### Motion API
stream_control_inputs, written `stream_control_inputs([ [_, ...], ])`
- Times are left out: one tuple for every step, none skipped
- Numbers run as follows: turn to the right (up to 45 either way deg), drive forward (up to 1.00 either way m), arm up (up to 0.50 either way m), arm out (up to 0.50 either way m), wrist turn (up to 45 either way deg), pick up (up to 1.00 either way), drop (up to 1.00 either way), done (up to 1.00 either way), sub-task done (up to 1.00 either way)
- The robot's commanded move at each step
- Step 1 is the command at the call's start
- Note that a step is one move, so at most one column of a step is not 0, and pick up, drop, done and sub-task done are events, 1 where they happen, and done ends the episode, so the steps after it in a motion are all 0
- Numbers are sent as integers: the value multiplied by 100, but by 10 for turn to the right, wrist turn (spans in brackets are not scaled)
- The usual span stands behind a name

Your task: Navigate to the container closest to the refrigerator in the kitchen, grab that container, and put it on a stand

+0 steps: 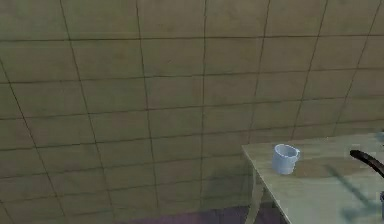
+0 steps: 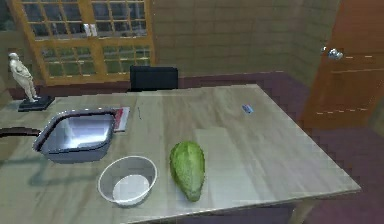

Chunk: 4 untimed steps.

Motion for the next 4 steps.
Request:
stream_control_inputs([
  [0,20,0,0,0,0,0,0,0],
  [-60,0,0,0,0,0,0,0,0],
  [-30,0,0,0,0,0,0,0,0],
  [0,15,0,0,0,0,0,0,0],
])
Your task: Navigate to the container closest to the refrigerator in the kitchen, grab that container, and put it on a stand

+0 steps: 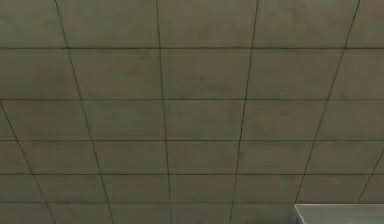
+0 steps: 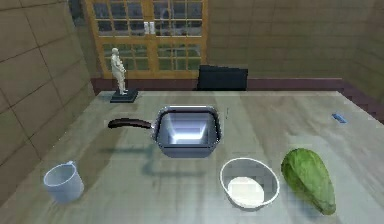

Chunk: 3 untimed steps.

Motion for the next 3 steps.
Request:
stream_control_inputs([
  [180,0,0,0,0,0,0,0,0],
  [0,0,50,0,0,0,0,0,0],
  [0,0,38,0,0,0,0,0,0],
])
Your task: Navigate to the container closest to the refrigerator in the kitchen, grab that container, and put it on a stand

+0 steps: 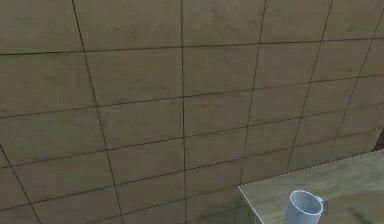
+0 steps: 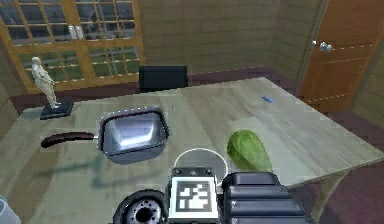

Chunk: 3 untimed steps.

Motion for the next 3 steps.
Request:
stream_control_inputs([
  [0,0,0,14,0,0,0,0,0],
  [0,0,0,0,450,0,0,0,0],
  [0,0,0,0,450,0,0,0,0],
])
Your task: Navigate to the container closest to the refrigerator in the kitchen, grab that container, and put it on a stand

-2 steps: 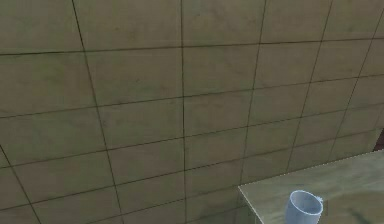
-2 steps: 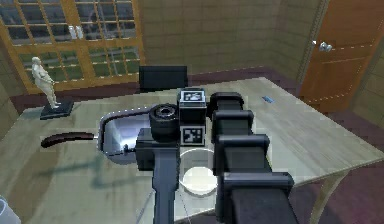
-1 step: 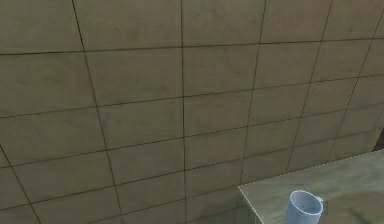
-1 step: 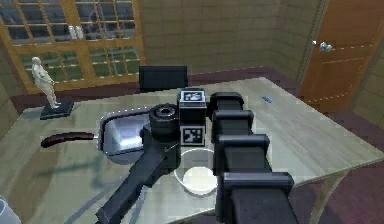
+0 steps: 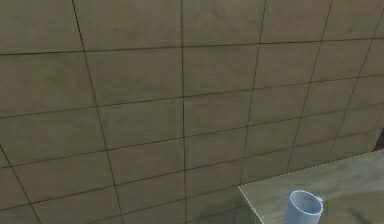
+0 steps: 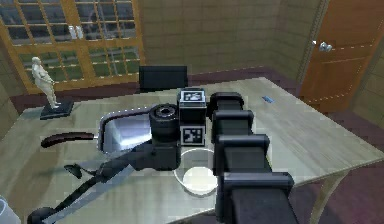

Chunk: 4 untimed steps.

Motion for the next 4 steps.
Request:
stream_control_inputs([
  [0,0,0,0,450,0,0,0,0],
  [0,0,0,0,450,0,0,0,0],
  [0,0,0,0,150,0,0,0,0],
  [0,0,-24,0,0,0,0,0,0],
])
